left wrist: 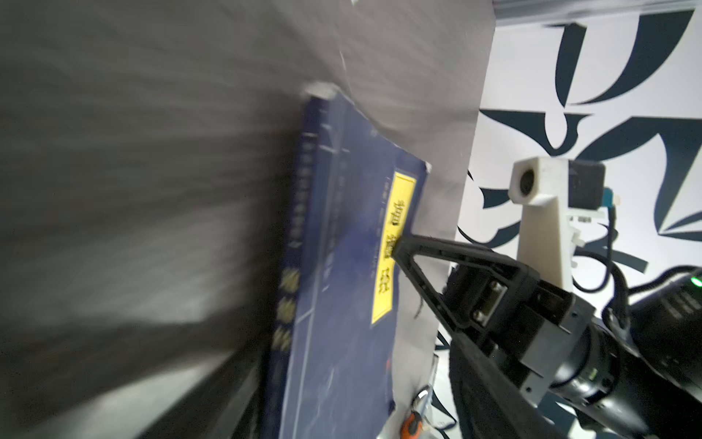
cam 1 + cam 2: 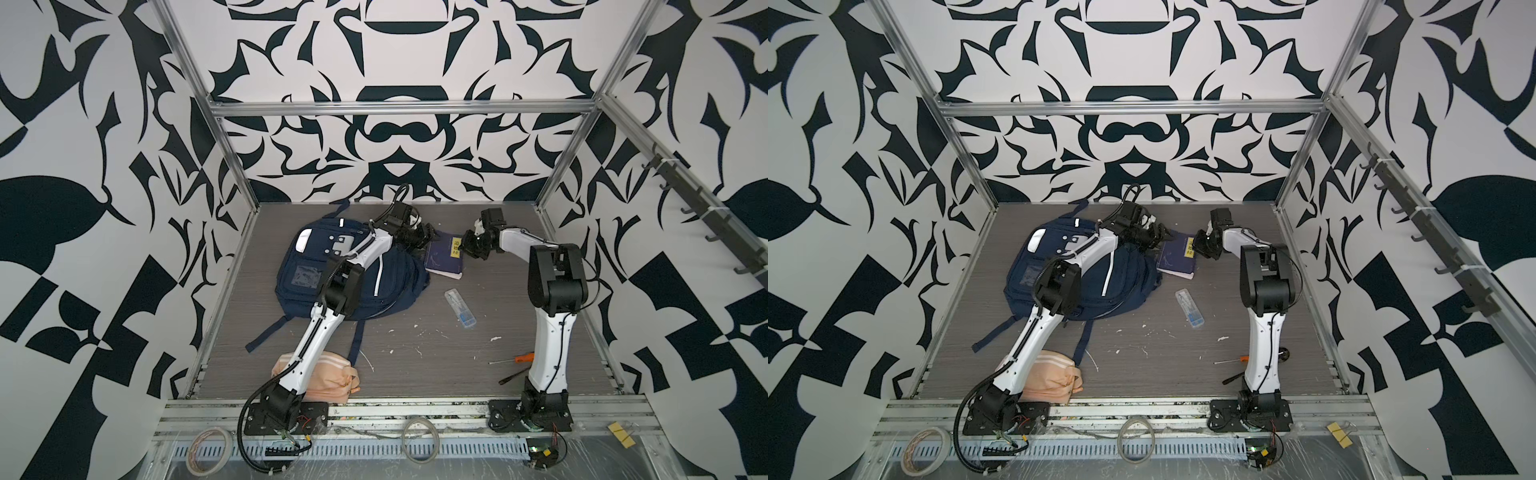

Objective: Pack the student bag

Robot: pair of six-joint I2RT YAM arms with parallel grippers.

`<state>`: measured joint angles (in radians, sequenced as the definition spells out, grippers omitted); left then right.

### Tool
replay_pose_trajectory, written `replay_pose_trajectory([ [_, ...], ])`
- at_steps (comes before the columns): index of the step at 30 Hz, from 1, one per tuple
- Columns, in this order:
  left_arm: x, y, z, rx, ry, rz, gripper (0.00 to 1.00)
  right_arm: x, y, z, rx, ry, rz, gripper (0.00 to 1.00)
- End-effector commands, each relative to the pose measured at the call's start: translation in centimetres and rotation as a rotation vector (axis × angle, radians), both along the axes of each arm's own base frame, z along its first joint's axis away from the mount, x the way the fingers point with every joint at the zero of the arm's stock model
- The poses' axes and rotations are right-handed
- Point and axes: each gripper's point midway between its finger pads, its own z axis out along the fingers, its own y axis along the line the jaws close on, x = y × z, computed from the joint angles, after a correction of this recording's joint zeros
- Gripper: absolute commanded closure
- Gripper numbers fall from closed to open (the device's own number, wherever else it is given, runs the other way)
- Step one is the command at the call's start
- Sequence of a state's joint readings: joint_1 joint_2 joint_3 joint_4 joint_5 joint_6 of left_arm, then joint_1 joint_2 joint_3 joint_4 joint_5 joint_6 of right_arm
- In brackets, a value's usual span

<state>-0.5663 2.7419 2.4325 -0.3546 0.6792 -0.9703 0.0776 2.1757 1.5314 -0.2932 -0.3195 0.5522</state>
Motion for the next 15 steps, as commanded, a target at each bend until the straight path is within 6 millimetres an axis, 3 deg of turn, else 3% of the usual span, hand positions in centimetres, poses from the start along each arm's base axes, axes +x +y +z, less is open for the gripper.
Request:
replay_pose_trajectory([
  [1, -2.9, -3.3, 2.4, -0.093, 0.012, -0.099, 0.31, -4.6, 2.3, -3.4, 0.016, 0.176, 0.045, 0.81],
  [7, -3.0, -3.0, 6.3, -0.121, -0.047, -0.088, 0.64, -4.8, 2.3, -2.6, 0.017, 0.156, 0.043, 0.82],
  [11, -3.0, -1.9, 8.5, -0.110, -0.086, -0.072, 0.79, -5.3, 2.2, -1.7, 0.019, 0.136, 0.042, 0.82],
  [15, -3.4, -0.5, 10.2, -0.094, -0.122, -0.066, 0.98, -5.1, 2.2, 1.4, 0.025, 0.030, 0.043, 0.83],
])
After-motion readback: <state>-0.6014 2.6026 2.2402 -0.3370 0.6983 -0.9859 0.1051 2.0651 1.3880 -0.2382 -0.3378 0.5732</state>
